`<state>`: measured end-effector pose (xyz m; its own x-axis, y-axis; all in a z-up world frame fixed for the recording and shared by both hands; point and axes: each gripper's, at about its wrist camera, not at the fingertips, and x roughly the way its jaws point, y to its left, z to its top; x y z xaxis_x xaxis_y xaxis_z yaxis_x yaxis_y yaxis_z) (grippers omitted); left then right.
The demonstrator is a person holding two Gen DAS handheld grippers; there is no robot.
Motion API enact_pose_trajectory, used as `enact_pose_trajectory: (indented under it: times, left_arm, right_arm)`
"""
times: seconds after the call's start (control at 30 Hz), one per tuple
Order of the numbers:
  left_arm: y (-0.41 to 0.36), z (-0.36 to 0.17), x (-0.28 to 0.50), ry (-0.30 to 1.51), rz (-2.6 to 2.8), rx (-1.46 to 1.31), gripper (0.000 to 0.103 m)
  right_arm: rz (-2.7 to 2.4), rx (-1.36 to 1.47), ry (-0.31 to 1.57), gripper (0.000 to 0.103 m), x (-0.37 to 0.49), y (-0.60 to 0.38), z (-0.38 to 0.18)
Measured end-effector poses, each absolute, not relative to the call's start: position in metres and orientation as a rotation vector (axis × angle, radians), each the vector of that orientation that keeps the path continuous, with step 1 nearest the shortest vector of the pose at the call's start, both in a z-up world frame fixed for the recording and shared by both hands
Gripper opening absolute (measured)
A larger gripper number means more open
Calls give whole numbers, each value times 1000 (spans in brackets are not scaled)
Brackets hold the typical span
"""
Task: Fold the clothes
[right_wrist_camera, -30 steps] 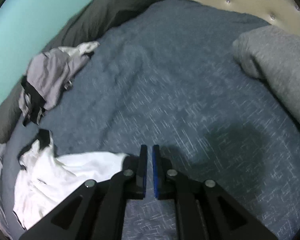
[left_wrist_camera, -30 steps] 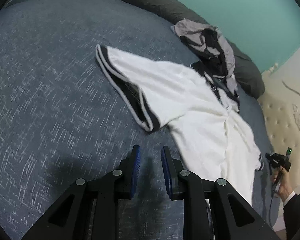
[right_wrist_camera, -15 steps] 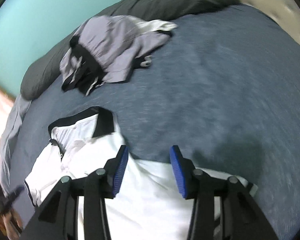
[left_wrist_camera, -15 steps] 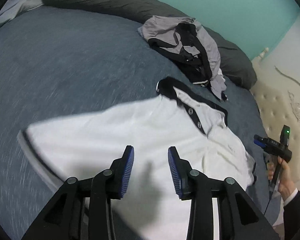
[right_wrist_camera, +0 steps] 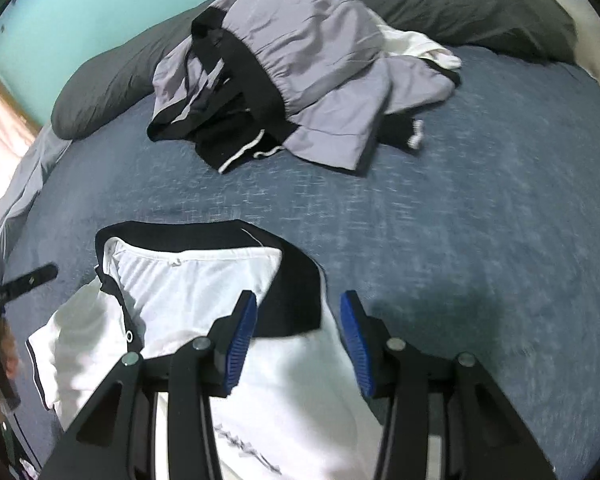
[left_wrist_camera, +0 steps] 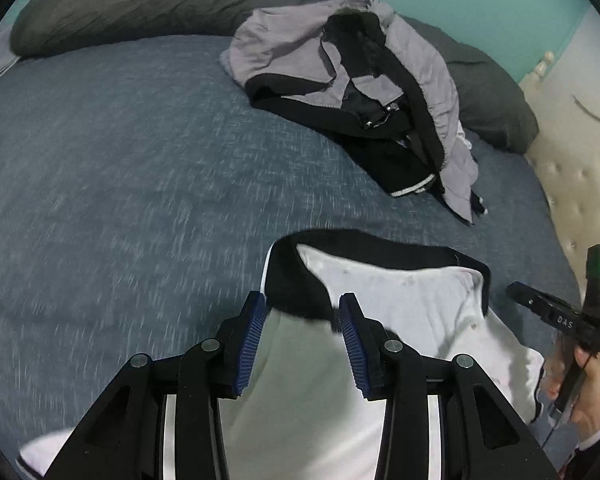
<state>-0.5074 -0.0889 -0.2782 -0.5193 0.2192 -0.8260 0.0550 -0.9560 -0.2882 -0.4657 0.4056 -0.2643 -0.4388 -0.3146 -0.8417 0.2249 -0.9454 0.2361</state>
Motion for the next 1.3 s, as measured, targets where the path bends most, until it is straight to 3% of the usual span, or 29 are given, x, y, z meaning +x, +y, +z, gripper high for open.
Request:
enact_pose_trajectory:
  times: [0.53, 0.6, 0.63, 0.7, 0.8, 1.3]
  left_arm:
    - [-81, -315, -572, -330, 2609, -1601, 42]
    - [-78, -320, -575, -309, 2604, -1606, 42]
    - [-75, -322, -576, -287, 2600, -1605, 38]
    - [-69, -325, -576, -228, 2589, -1605, 8]
    - [-63, -324, -575, -174, 2610, -1585, 6]
    - [-86, -294, -616, -213, 2733, -1501, 5]
  right_arm:
    - [-2389, 1509, 79, 44, -511, 366, -296]
    - [-2385, 1525, 100, 31, -515, 365, -300]
    - [-2383, 1525, 92, 28, -517, 366, -302]
    - [-2372, 1525, 72, 15, -519, 367, -306]
    - [-2392, 1499, 117, 6, -517, 366, -309]
    - [-2507, 1326, 108, 5, -566, 348, -259]
